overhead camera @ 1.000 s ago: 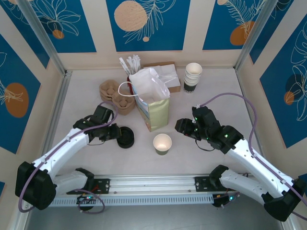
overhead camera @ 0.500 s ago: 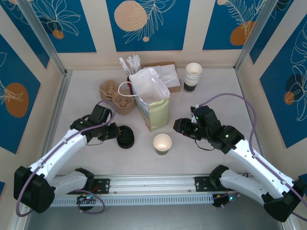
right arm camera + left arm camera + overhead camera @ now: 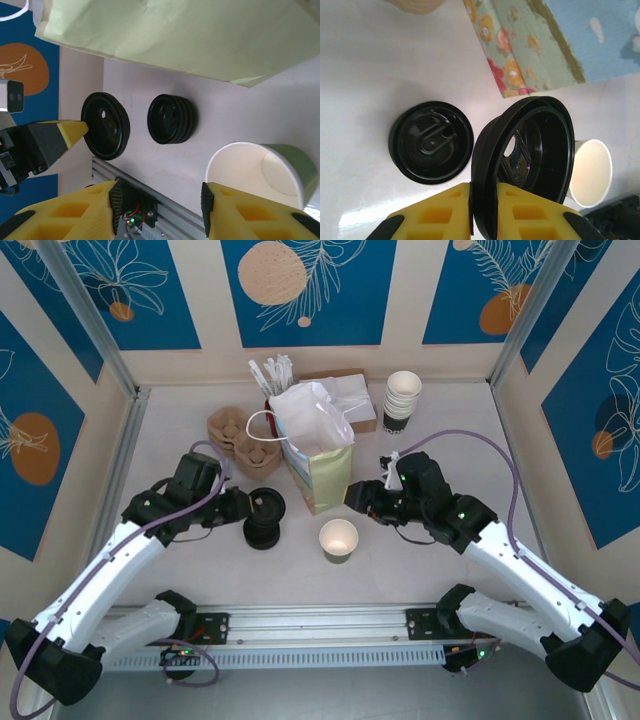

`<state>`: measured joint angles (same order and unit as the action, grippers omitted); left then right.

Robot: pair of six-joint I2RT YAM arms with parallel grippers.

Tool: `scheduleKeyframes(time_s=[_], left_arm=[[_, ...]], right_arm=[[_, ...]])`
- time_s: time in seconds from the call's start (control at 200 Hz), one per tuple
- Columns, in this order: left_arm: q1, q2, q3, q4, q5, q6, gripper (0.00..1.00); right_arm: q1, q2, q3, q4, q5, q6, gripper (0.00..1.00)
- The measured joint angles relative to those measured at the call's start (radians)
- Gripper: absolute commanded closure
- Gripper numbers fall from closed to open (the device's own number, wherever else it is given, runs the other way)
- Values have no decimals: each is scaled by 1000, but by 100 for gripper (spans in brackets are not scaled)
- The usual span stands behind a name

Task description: Pack the takeout coffee

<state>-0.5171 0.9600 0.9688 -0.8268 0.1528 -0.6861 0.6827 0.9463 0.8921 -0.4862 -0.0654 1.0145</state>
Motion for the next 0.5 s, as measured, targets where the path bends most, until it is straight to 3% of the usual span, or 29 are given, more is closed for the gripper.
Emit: scheduleKeyframes(time_s=[0.5], left_arm=[[-83,-13,42,14,59,-82,84]], right_arm=[[75,81,43,60,-44,11,46]])
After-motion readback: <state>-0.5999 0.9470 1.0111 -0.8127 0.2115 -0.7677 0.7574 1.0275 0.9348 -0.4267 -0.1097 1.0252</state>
